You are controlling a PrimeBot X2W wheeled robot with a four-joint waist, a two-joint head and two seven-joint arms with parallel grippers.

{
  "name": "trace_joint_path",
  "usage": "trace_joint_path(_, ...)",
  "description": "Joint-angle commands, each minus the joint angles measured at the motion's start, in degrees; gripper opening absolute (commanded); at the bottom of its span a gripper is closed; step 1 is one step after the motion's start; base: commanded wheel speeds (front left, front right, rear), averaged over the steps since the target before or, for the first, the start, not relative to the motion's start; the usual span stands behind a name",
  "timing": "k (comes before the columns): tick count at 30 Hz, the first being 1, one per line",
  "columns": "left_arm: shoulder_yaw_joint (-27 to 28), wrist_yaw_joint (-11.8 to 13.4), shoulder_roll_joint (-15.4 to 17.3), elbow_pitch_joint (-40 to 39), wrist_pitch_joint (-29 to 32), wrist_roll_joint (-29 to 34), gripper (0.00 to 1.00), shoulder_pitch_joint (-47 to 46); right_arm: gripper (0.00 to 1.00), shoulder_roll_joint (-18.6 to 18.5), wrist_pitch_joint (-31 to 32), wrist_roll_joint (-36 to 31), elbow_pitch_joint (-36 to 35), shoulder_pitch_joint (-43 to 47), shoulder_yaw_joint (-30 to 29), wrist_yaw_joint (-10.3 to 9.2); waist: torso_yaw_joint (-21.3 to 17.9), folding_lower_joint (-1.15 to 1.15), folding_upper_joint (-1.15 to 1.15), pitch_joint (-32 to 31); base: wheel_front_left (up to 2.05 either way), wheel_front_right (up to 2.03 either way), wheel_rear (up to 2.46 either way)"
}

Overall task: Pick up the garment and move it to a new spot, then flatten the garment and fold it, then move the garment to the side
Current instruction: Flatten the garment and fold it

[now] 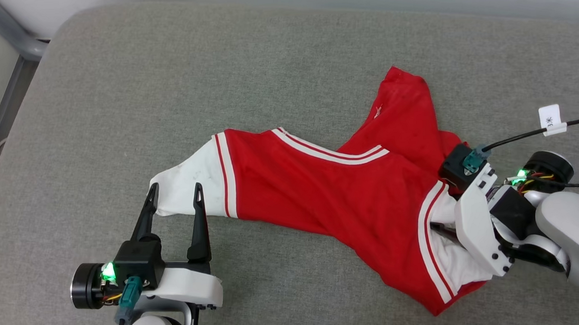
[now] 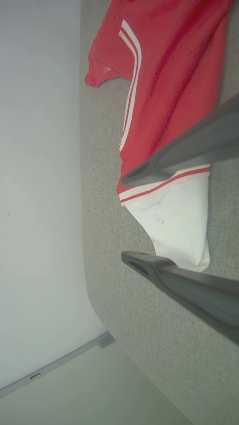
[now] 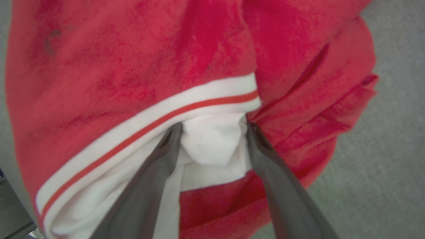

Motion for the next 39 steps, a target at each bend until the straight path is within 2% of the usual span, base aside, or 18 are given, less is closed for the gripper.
trace_joint_path(1, 0.56, -0.60, -0.75, 0.33, -0.14, 0.80, 1.00, -0.71, 1.00, 0.87, -0.84, 0.85, 2.39, -0.78, 2.42, -0.03, 0.77, -0.01, 0.00, 0.98, 0.00, 0.00, 0.00)
trace_joint_path(3, 1.21, -1.14, -1.36, 0.61, -0.14, 1.30, 1.00, -0.91, 1.00, 1.31, -2.16, 1.38, 3.92, -0.99, 4.68, -0.03, 0.77, -0.01, 0.00, 1.10, 0.00, 0.00, 0.00)
trace_joint_path(4, 1.56, -1.39, -1.61, 0.72, -0.14, 1.57, 1.00, -0.84, 0.93, 1.31, -3.09, 1.62, 4.32, -1.37, 5.56, -0.03, 0.65, -0.01, 0.00, 1.05, 0.00, 0.00, 0.00)
trace_joint_path(5, 1.83, -1.51, -1.79, 0.88, -0.14, 1.74, 1.00, -0.59, 0.25, 1.27, -4.49, 1.92, 4.56, -1.79, 6.03, -0.03, 0.44, -0.01, 0.00, 0.87, 0.00, 0.00, 0.00)
trace_joint_path(6, 2.13, -1.64, -1.95, 1.04, -0.14, 1.95, 1.00, -0.24, 0.00, 1.12, -5.97, 2.01, 4.61, -2.39, 6.39, -0.03, 0.18, -0.01, 0.00, 0.63, 0.00, 0.00, 0.00)
trace_joint_path(14, 4.35, -2.98, -3.11, 1.81, -0.14, 3.22, 1.00, 2.12, 0.00, -1.95, -18.80, 3.77, 0.84, -3.12, 3.24, -0.06, -2.98, -0.01, 0.00, -3.21, 0.00, 0.00, 0.00)
trace_joint_path(19, 5.42, -3.67, -3.40, 2.06, -0.14, 3.54, 1.00, 4.00, 0.00, -6.09, -23.57, 5.69, -1.75, 1.71, -3.47, -0.06, -5.10, -0.01, 0.00, -5.60, 0.00, 0.00, 0.00)
trace_joint_path(24, 6.21, -4.51, -3.79, 2.22, -0.14, 3.95, 1.00, 5.48, 0.00, -9.93, -25.78, 8.32, -0.71, 10.15, -11.27, -0.05, -6.71, -0.01, 0.00, -6.77, 0.00, 0.00, 0.00)
trace_joint_path(31, 7.00, -5.65, -4.34, 2.74, -0.15, 4.24, 1.00, 6.35, 0.00, -10.55, -27.80, 13.17, 8.14, 22.36, -21.48, -0.06, -8.13, -0.01, 0.00, -6.85, 0.00, 0.00, 0.00)
trace_joint_path(39, 6.86, -6.70, -4.74, 3.61, -0.15, 5.06, 1.00, 5.07, 0.00, -6.17, -27.17, 19.00, 24.39, 30.61, -27.89, -0.07, -7.45, -0.01, 0.00, -6.39, 0.00, 0.00, 0.00)
